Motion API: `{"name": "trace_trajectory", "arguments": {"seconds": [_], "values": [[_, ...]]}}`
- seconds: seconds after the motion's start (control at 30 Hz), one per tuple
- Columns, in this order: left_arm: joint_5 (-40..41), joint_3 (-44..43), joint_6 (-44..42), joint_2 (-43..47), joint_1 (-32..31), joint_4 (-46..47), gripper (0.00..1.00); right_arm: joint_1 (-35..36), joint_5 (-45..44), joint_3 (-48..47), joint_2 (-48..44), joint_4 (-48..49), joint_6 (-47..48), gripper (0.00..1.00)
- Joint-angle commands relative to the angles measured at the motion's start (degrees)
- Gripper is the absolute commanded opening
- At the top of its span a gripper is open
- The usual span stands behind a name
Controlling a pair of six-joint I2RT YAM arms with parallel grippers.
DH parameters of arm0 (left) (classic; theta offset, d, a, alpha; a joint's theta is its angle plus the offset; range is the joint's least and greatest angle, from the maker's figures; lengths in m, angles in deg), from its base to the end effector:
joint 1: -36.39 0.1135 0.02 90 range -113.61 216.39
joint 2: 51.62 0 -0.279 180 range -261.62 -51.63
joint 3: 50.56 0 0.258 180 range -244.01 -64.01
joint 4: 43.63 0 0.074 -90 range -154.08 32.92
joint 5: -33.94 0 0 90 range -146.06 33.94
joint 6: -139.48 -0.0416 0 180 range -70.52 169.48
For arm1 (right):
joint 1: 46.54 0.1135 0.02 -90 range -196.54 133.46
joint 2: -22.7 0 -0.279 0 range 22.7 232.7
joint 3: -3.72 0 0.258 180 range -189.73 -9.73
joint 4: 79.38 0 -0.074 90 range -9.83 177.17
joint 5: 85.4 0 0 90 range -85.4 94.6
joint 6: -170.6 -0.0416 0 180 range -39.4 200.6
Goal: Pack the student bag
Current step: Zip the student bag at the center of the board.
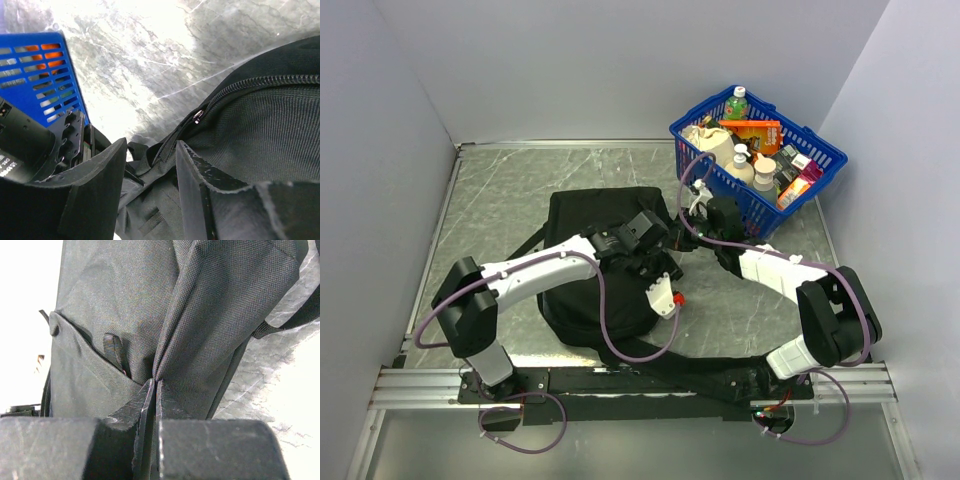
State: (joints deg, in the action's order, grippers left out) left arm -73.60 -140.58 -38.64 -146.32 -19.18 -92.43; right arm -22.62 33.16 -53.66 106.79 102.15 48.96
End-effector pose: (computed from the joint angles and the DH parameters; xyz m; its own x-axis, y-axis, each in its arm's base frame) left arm 0.1975 -0.3103 0.2792 0.8725 0.4127 -0.2616 0.4833 -0.6497 0.5868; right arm 0.2861 0.1486 0.2280 -0.7254 0.1823 -0.6638 -0.4359 0.6247 0.6479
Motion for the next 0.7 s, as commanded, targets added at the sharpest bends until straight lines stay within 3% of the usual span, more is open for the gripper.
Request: {"name": "trace_trajectory", "arguments": {"seconds": [0.0,0.2,0.4,0.53,0.67], "values": [[0.0,-2.4,-2.8,-1.8,-0.5,-3.8,0.50,1.5,4.1,-1.2,-4.2,3.3,0.0,0.00],[3.2,-4.8,-4.2,-5.8,-0.9,-10.5,0.47,2.1,3.2,-2.1,-5.7,1.5,1.2,0.00],[3.5,-10.4,0.0,-9.9,-0.8,-13.0,0.26,3.1,2.3,-2.6,-7.1,0.2,2.1,0.00],[2.1,-7.5,-0.3,-7.8,-0.5,-8.2,0.05,3.5,1.9,-2.4,-7.4,-0.2,2.5,0.00],[2.5,-1.1,-1.4,-2.4,-0.2,-3.2,0.01,3.5,1.9,-2.6,-7.0,-0.5,2.7,0.00]]}}
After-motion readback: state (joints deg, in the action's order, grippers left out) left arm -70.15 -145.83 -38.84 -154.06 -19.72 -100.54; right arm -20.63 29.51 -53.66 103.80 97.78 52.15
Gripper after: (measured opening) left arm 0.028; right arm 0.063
